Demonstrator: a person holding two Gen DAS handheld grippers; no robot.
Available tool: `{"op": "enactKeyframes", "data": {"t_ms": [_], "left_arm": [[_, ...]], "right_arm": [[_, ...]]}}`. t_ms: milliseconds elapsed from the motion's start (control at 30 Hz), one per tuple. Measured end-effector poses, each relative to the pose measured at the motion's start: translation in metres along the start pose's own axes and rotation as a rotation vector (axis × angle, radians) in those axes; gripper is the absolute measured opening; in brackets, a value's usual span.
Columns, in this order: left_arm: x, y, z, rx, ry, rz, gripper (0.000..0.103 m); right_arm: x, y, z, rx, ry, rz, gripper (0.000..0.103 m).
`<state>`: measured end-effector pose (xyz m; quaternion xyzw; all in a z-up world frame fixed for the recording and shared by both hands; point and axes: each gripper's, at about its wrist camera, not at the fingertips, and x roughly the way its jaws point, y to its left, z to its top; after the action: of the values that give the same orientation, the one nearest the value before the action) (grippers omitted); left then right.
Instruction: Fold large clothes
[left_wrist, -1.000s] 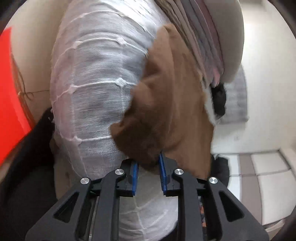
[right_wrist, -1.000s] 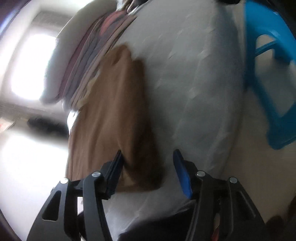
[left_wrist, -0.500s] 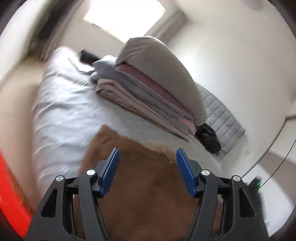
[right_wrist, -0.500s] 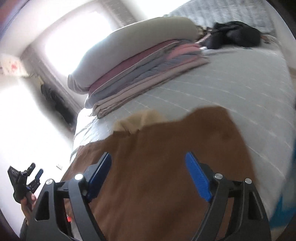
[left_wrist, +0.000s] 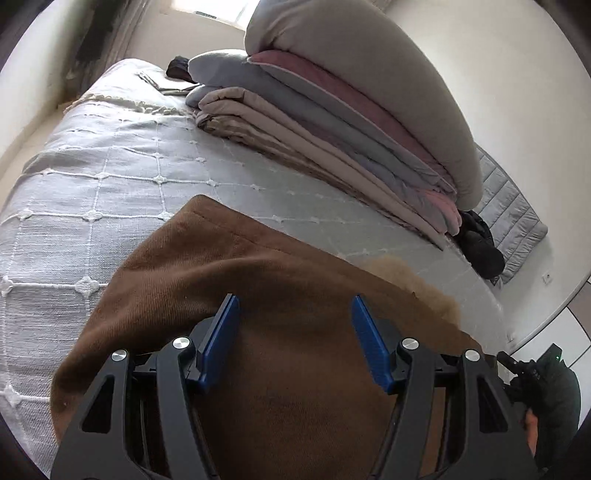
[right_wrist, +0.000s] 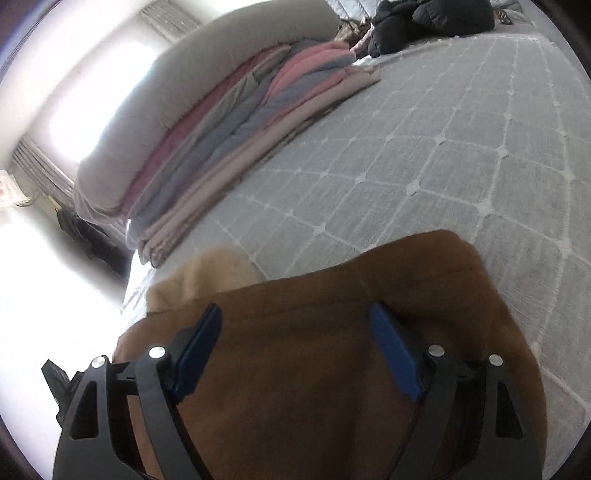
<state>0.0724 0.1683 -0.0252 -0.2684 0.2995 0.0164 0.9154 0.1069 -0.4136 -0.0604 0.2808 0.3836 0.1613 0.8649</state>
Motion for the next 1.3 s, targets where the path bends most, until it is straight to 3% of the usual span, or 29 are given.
{"op": "enactKeyframes", "data": {"t_ms": [67,133,233,300,567,967,1100,1300], "left_arm": [[-0.012,0.003,-0.003,-0.016,-0.003,-0.012,0.060],[-0.027,0.007,-0.004,-0.052,-0.002,-0.024,0.060],[-0.052,0.011,-0.007,-0.078,-0.007,-0.032,0.060],[-0.071,0.013,-0.010,-0.077,-0.007,-0.030,0.060],[-0.139,0.056,-0.025,-0.205,0.017,-0.022,0.064],[-0.204,0.108,-0.042,-0.322,-0.048,-0.010,0.070],[-0.217,0.110,-0.051,-0.297,-0.038,-0.009,0.074],[-0.235,0.093,-0.064,-0.145,-0.025,-0.068,0.082]], "right_arm": [[-0.021,0.009,-0.004,0.002,-0.039,-0.021,0.080],[-0.052,0.027,-0.012,-0.014,-0.088,0.023,0.080],[-0.086,0.054,-0.028,-0.060,-0.154,0.054,0.094],[-0.113,0.065,-0.043,-0.074,-0.190,0.072,0.096],[-0.142,0.067,-0.081,-0.010,-0.148,0.088,0.096],[-0.144,0.042,-0.110,0.160,-0.100,0.109,0.096],[-0.148,0.036,-0.111,0.181,-0.112,0.110,0.096],[-0.151,0.032,-0.111,0.202,-0.118,0.122,0.096]]}}
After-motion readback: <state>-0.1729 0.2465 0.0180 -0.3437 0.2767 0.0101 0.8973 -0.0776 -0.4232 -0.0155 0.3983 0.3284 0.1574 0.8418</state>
